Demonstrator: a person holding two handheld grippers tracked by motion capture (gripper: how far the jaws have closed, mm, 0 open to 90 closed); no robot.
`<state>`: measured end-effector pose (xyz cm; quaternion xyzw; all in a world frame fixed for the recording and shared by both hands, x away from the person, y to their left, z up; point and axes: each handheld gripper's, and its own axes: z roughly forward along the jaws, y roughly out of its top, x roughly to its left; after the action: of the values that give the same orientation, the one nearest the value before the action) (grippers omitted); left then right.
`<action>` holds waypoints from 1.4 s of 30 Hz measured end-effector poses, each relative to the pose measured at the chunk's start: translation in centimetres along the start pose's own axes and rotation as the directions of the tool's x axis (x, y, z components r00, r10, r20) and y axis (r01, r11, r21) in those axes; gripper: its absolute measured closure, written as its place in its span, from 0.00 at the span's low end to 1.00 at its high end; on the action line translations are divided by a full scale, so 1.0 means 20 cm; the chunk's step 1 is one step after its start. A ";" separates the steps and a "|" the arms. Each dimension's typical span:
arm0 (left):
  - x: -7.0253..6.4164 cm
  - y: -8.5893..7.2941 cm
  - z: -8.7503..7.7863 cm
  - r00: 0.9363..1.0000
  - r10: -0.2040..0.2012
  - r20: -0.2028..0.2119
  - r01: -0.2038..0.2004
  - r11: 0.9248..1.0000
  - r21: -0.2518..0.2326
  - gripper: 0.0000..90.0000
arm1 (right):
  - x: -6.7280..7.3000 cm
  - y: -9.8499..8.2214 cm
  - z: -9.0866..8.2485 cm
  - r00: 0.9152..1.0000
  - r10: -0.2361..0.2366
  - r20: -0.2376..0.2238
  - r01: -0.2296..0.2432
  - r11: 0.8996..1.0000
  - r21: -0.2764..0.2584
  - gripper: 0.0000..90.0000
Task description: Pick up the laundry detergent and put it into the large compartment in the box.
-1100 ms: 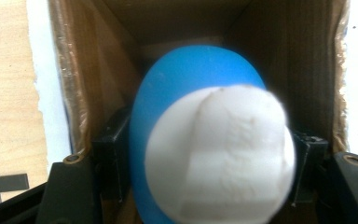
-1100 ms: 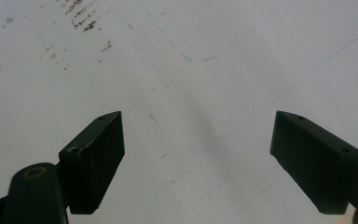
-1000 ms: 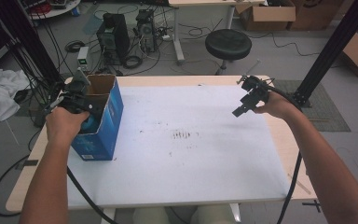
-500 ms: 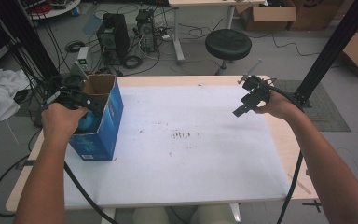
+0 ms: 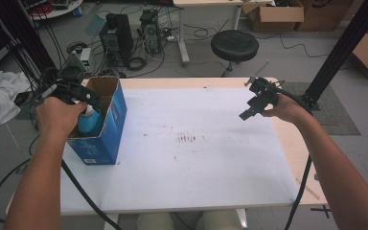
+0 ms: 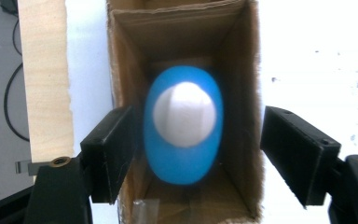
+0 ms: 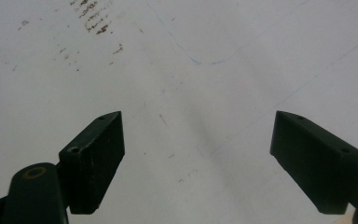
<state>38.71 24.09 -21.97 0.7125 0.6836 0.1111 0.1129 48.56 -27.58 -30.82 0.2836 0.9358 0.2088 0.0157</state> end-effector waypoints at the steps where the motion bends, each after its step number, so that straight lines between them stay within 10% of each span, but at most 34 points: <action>1: 0.00 0.00 0.00 1.000 0.000 0.000 0.000 1.000 0.000 0.30 | 0.00 0.00 0.00 1.000 0.000 0.000 0.000 1.000 0.000 0.19; 19: -0.18 -0.01 -0.15 0.998 0.066 0.024 -0.065 0.997 -0.040 0.24 | 0.03 0.00 -0.02 1.000 -0.012 -0.001 0.012 1.000 -0.010 0.19; 42: -0.54 -0.01 -0.13 0.985 0.151 0.086 -0.147 0.988 -0.047 0.23 | 0.08 0.01 -0.03 1.000 -0.031 0.000 0.031 0.999 -0.015 0.19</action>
<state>37.35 13.37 -19.57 0.7634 0.6203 0.1009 0.1493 47.28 -26.88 -29.97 0.2688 0.9385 0.2156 0.0208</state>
